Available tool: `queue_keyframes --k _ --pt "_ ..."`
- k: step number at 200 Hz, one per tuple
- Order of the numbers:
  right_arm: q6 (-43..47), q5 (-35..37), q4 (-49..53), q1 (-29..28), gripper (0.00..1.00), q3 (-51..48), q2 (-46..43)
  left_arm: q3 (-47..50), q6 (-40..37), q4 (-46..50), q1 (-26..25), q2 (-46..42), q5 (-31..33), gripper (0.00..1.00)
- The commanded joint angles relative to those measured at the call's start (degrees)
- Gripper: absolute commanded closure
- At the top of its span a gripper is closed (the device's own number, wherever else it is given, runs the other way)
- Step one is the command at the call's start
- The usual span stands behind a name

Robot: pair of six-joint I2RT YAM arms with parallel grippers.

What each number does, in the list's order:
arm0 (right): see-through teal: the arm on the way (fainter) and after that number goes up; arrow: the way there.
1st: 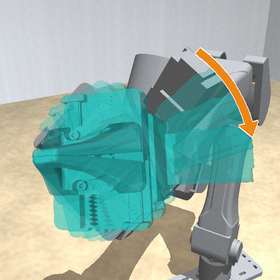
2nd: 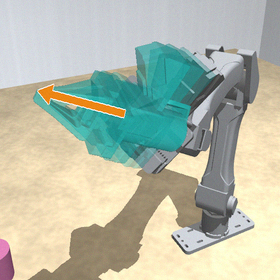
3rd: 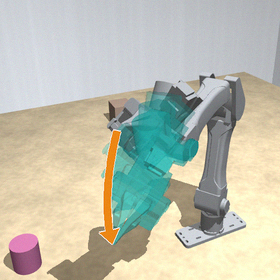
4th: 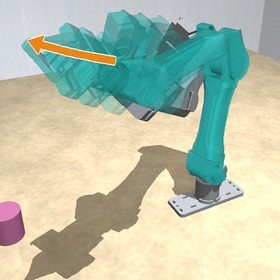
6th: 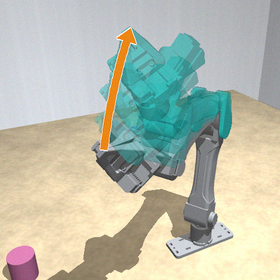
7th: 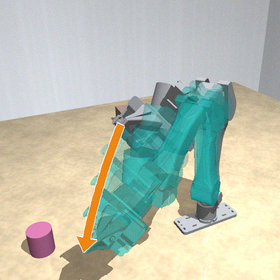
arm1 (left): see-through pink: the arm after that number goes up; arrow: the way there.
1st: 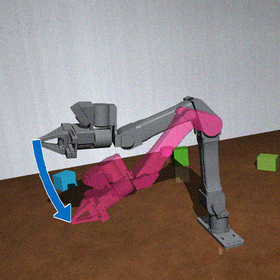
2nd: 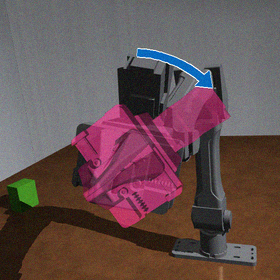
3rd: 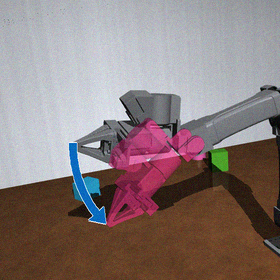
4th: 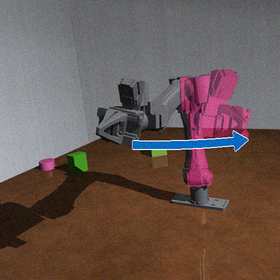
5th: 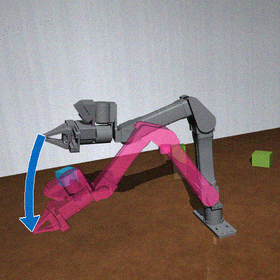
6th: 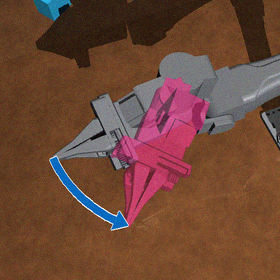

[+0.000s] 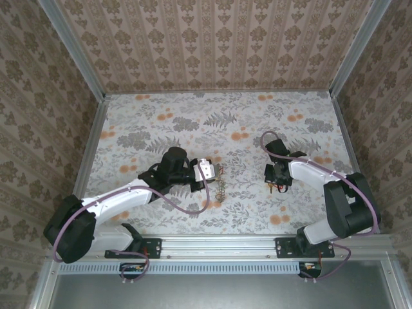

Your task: Put the keys on the keyring

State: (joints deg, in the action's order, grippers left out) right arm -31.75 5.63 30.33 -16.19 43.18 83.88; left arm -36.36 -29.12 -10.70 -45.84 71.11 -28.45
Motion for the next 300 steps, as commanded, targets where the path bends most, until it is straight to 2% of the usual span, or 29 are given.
queue_keyframes --k 1,92,149,184,200,234,247,283,300 --pt "-0.3 0.9 1.3 -0.4 0.82 0.8 -1.5 -0.5 0.3 -0.6 0.5 -1.1 -0.9 1.0" --pt "-0.4 0.7 0.8 -0.4 0.86 0.3 0.3 -0.8 0.3 -0.3 0.5 -1.2 -0.9 1.0" --pt "0.4 1.2 1.1 -0.5 0.91 0.7 0.2 -0.8 0.4 -0.4 0.6 -1.1 -0.9 1.0" --pt "4.6 -0.8 -1.9 -1.5 0.98 -0.4 -6.4 -0.9 0.7 -0.7 0.7 -1.0 -0.9 1.0" --pt "8.1 -5.6 -5.4 -1.6 0.99 -2.0 -12.6 -0.8 1.2 -1.2 1.0 -0.9 -1.3 1.0" --pt "18.3 -23.1 -17.7 -1.7 0.99 -8.9 -28.8 -0.1 4.5 -4.1 2.2 -1.5 -2.9 1.0" --pt "20.7 -27.2 -20.1 -1.7 1.0 -10.4 -33.7 0.5 5.7 -5.6 2.7 -1.8 -3.2 1.0" --pt "26.6 -40.3 -25.2 -1.7 1.0 -13.0 -41.5 0.6 6.5 -5.7 3.0 -1.8 -4.4 1.0" --pt "27.8 -43.5 -29.4 -1.8 1.0 -15.0 -43.9 0.5 6.9 -6.0 3.0 -1.9 -5.1 1.0"
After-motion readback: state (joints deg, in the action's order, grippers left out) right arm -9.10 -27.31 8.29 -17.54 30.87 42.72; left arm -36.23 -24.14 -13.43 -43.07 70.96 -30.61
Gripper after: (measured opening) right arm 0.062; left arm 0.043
